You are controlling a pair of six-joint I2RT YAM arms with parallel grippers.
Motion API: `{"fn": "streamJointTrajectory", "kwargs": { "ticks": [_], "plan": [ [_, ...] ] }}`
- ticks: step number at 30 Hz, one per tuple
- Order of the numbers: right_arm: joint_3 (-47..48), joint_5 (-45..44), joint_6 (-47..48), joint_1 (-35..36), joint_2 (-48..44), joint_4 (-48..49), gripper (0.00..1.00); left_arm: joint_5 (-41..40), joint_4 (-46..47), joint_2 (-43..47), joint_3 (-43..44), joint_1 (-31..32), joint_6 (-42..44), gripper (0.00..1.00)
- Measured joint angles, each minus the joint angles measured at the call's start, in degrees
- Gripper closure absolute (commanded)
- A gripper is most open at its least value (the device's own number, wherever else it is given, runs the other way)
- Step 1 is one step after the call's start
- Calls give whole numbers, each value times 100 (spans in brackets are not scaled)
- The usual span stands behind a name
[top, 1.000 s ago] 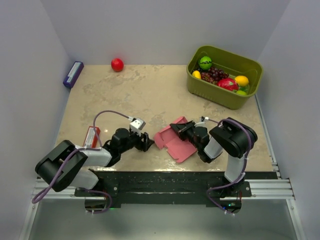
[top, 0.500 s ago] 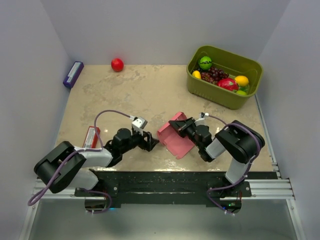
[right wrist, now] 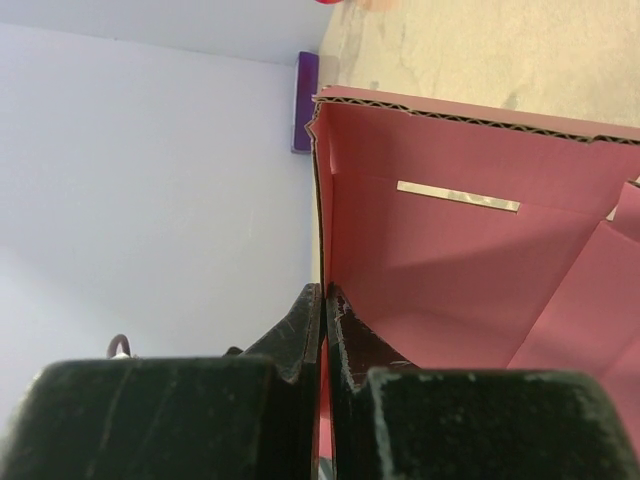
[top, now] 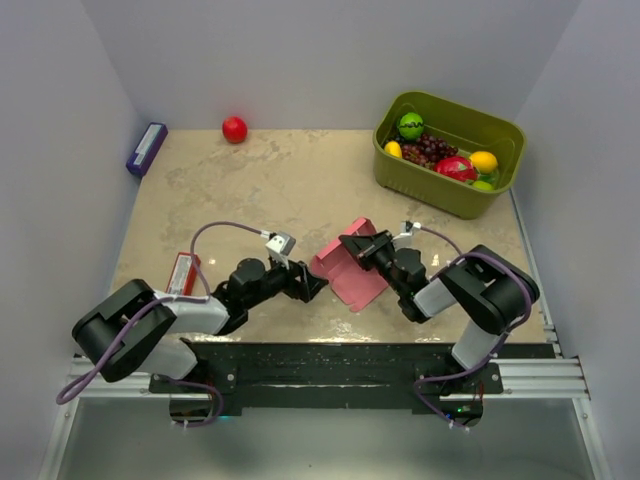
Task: Fold the paper box
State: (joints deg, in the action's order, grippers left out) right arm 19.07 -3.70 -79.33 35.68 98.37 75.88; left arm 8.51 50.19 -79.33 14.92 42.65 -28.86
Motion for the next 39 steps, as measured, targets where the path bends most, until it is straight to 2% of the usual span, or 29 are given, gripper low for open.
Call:
{"fn": "streamJointTrajectory", "kwargs": {
  "ticks": [5,11,14,15,17,18,20,21,23,24,27,32,38,39],
  "plan": [
    [-2,-68,79,2,-358,-39,100,-319,-203,-46,264,291,-55,18],
    [-2,-133,142,2,-514,-44,100,-990,-713,-234,662,404,-50,35],
    [-2,-138,155,7,-514,-44,100,-1226,-896,-323,776,472,7,53],
    [-2,-142,162,13,-514,-44,100,-1300,-946,-369,828,498,72,66],
    [-2,-160,190,33,-522,-46,100,-1423,-1038,-422,929,538,160,83],
    [-4,-170,212,37,-557,-68,100,-1491,-1106,-442,994,553,238,88],
    [-17,-201,271,63,-741,-190,91,-1600,-1257,-459,1119,584,378,95],
    [-22,-243,330,70,-881,-264,77,-1670,-1344,-461,1193,590,492,100],
    [-24,-302,446,81,-1266,-647,56,-1779,-1436,-457,1290,603,702,100],
    [-22,-358,546,83,-1504,-874,39,-1823,-1491,-444,1307,612,778,100],
    [-7,-498,752,90,-2114,-1519,16,-1939,-1764,-356,1307,612,1169,100],
    [192,-745,1187,92,-2861,-2900,7,-2105,-2218,-35,1305,612,1856,100],
    [446,-1058,2024,94,-3379,-4419,8,-2256,-2514,258,1303,612,2804,100],
    [479,-1163,2225,96,-3486,-4649,3,-2249,-2549,295,1296,612,2973,100]
  ]
}}
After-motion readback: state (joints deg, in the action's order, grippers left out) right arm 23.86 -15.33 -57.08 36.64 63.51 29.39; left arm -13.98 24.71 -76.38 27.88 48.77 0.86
